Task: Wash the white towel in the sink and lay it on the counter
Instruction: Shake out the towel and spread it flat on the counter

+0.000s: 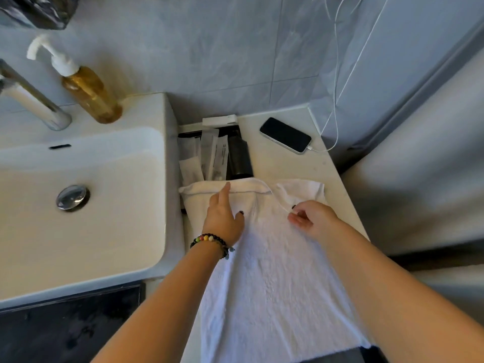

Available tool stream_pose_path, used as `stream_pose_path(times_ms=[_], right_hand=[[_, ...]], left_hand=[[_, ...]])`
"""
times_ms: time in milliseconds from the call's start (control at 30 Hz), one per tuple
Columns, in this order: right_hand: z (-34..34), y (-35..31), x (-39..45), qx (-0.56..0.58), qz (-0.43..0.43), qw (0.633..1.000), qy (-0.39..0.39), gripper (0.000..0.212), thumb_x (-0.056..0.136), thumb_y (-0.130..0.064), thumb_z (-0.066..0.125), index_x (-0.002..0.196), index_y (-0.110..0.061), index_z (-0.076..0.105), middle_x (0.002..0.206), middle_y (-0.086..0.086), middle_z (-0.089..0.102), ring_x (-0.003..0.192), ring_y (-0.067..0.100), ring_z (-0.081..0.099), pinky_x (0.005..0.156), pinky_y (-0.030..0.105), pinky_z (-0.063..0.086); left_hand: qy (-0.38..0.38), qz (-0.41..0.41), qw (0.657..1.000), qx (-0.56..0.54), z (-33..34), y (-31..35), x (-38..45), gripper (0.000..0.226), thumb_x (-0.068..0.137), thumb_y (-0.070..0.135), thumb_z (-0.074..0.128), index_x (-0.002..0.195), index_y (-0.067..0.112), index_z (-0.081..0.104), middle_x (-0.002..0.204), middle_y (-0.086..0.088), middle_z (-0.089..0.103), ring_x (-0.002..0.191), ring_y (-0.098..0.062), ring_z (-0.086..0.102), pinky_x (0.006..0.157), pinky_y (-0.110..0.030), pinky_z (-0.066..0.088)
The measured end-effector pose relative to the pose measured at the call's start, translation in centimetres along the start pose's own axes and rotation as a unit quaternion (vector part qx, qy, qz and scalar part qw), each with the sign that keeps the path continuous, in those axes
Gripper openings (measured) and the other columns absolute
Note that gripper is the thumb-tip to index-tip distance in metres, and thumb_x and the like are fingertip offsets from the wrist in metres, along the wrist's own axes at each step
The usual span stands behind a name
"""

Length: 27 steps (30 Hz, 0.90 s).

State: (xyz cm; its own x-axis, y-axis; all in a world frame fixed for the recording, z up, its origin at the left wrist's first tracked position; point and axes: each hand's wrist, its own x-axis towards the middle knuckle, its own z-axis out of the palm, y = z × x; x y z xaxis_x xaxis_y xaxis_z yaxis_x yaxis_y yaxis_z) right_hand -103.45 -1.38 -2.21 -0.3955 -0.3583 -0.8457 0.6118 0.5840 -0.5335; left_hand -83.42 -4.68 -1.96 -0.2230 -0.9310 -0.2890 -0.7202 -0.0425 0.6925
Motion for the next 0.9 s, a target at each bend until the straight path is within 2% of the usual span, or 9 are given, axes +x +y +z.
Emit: stream_pose_path(times_ms=[67,100,167,233,367,533,633,800,900], right_hand=[[0.8,-1.2,0.2,-0.151,-0.029,0.988,0.021,0.012,0.084,0.01,0.058,0.092,0.002,0.062,0.074,0.013,0.056,0.064,0.024,0.059,0.039,0.025,0.052],[0.9,-1.5,0.5,-0.324,-0.079,0.942,0.044,0.021,0.082,0.007,0.061,0.1,-0.003,0.064,0.082,0.011,0.06,0.071,0.025,0.062,0.044,0.025,0.052],[0.5,-1.7,1.2,-0.594,-0.213,0.774,0.057,0.033,0.079,0.001,0.067,0.11,-0.01,0.063,0.106,0.011,0.061,0.097,0.028,0.062,0.068,0.03,0.054],[0.1,-2.5,1.6,-0.658,-0.281,0.697,0.046,0.019,0.083,-0.006,0.065,0.102,-0.008,0.068,0.11,0.011,0.062,0.104,0.031,0.06,0.08,0.033,0.053],[0.9,-6.7,2.3,-0.538,-0.333,0.77,0.085,0.021,0.084,-0.006,0.053,0.064,-0.004,0.059,0.076,0.017,0.064,0.073,0.036,0.063,0.064,0.033,0.053],[3.1,-9.2,2.9,-0.434,-0.381,0.812,0.087,0.022,0.09,-0.005,0.051,0.1,-0.004,0.071,0.103,0.013,0.071,0.099,0.03,0.067,0.078,0.028,0.05],[3.5,-8.1,4.1,-0.473,-0.333,0.816,0.017,0.049,0.092,-0.011,0.057,0.14,-0.013,0.047,0.136,0.01,0.054,0.125,0.028,0.051,0.09,0.025,0.039],[2.4,-5.2,5.1,-0.632,-0.324,0.703,-0.047,0.069,0.094,-0.022,0.057,0.153,-0.013,0.024,0.16,0.011,0.017,0.148,0.026,0.018,0.118,0.035,0.021],[1.7,-4.2,4.3,-0.7,-0.339,0.627,-0.045,0.067,0.099,-0.033,0.048,0.155,-0.02,0.014,0.164,0.006,-0.001,0.15,0.024,-0.006,0.121,0.043,0.005]], left_hand=[[0.018,-0.016,1.0,-0.007,-0.4,-0.3,1.4,0.069,0.095,0.015,0.053,0.153,0.027,0.018,0.148,-0.008,0.031,0.101,-0.023,0.059,0.086,-0.03,0.048],[0.025,-0.023,0.999,0.002,-0.6,-0.3,2.0,0.066,0.096,0.015,0.051,0.153,0.028,0.02,0.146,-0.009,0.033,0.091,-0.022,0.059,0.078,-0.028,0.047],[0.036,-0.038,0.998,0.039,-1.0,-0.5,3.3,0.056,0.098,0.017,0.048,0.15,0.026,0.029,0.14,-0.011,0.039,0.083,-0.023,0.058,0.072,-0.028,0.046],[0.041,-0.054,0.995,0.074,-1.3,-0.5,4.4,0.041,0.099,0.02,0.047,0.14,0.02,0.044,0.132,-0.013,0.047,0.08,-0.025,0.056,0.072,-0.032,0.049],[0.056,-0.059,0.989,0.12,-1.8,-0.5,5.9,0.021,0.098,0.023,0.047,0.113,0.016,0.06,0.106,-0.009,0.063,0.075,-0.021,0.057,0.068,-0.032,0.052],[0.119,-0.034,0.99,0.064,-1.8,-0.2,6.4,0.018,0.097,0.019,0.048,0.104,0.014,0.064,0.103,-0.008,0.063,0.077,-0.021,0.058,0.066,-0.031,0.051],[0.157,-0.013,0.988,-0.007,-1.8,0.2,6.5,0.024,0.099,0.015,0.046,0.117,0.016,0.06,0.107,-0.007,0.065,0.078,-0.017,0.056,0.06,-0.021,0.041],[0.067,0.012,0.997,0.029,-1.6,0.0,6.3,0.045,0.097,0.015,0.051,0.141,0.021,0.045,0.123,-0.005,0.061,0.086,-0.013,0.055,0.074,-0.018,0.044],[0.043,0.043,0.996,0.059,-1.1,-0.5,5.8,0.051,0.096,0.016,0.054,0.145,0.018,0.041,0.14,-0.008,0.052,0.114,-0.022,0.056,0.09,-0.019,0.039]])
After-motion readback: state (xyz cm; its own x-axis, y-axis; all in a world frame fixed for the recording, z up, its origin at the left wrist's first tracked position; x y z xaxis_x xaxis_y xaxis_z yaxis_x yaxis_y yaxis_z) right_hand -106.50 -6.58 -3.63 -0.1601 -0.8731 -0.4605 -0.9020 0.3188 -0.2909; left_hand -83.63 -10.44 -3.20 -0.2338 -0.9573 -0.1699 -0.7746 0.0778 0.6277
